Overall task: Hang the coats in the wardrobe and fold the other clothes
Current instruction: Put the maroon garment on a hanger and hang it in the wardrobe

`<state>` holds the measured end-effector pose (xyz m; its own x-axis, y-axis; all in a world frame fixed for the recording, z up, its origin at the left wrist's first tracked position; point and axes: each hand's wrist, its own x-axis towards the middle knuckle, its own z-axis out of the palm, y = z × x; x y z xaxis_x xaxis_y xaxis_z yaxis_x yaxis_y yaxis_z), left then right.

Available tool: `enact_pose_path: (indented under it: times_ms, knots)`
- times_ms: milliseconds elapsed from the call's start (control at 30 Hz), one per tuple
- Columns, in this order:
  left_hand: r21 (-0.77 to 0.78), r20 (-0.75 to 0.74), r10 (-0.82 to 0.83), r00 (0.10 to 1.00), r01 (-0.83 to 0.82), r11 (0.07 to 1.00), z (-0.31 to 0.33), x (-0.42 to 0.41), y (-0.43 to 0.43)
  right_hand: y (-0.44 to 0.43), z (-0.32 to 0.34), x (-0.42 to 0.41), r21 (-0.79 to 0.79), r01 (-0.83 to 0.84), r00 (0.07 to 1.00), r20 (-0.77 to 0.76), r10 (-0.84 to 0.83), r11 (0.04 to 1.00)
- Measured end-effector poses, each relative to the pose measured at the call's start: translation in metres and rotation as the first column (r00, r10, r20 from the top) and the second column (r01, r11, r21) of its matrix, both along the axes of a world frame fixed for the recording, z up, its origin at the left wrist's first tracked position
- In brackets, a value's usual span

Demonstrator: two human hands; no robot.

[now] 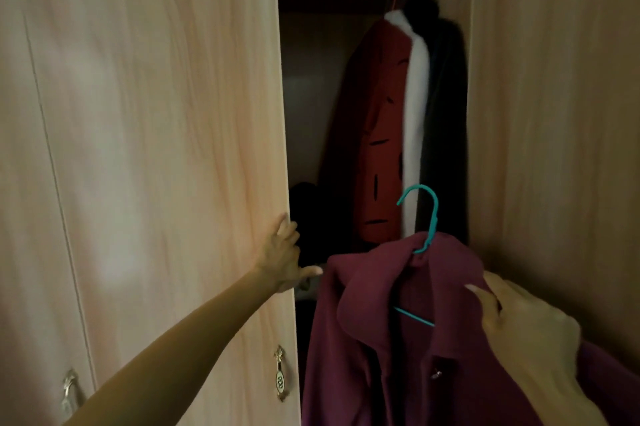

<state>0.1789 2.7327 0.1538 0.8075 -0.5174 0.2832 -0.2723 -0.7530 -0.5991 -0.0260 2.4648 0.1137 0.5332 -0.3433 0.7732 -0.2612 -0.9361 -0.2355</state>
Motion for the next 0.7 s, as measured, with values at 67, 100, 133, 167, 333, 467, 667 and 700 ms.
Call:
enact_pose_path:
  times_ms: [67,100,133,167,333,467,667,700]
  knots:
    - [0.047,0.015,0.022,1.000,-0.023,0.999,-0.001,-0.014,0.002,0.004,0.002,-0.006,-0.003,-0.050,0.999,0.004,0.050,0.999]
    - [0.061,0.030,0.023,0.999,-0.025,0.998,-0.001,-0.022,0.005,0.003,-0.001,-0.005,-0.022,-0.054,0.998,0.015,0.054,0.998]
    - [0.080,0.042,0.017,0.999,-0.020,0.997,0.000,-0.034,0.009,0.005,0.000,-0.007,-0.030,-0.071,0.997,0.021,0.071,0.997]
    - [0.080,0.059,-0.023,0.998,0.018,0.997,0.001,-0.046,0.012,0.006,0.000,-0.010,-0.038,-0.095,0.995,0.033,0.097,0.995]
    - [0.083,0.095,-0.055,0.994,0.047,0.995,-0.003,-0.116,0.035,0.026,0.002,-0.031,-0.063,-0.214,0.976,0.029,0.216,0.975]
    - [0.122,0.114,0.046,0.992,-0.059,0.991,-0.012,-0.157,0.055,0.040,0.008,-0.050,-0.067,-0.256,0.965,0.046,0.259,0.964]
    - [0.027,0.130,0.102,0.986,-0.106,0.994,-0.021,-0.225,0.094,0.050,0.016,-0.070,-0.053,-0.313,0.949,0.024,0.314,0.948]
    - [0.017,0.156,0.106,0.982,-0.110,0.994,-0.021,-0.236,0.101,0.051,0.017,-0.072,-0.056,-0.329,0.943,0.019,0.331,0.943]
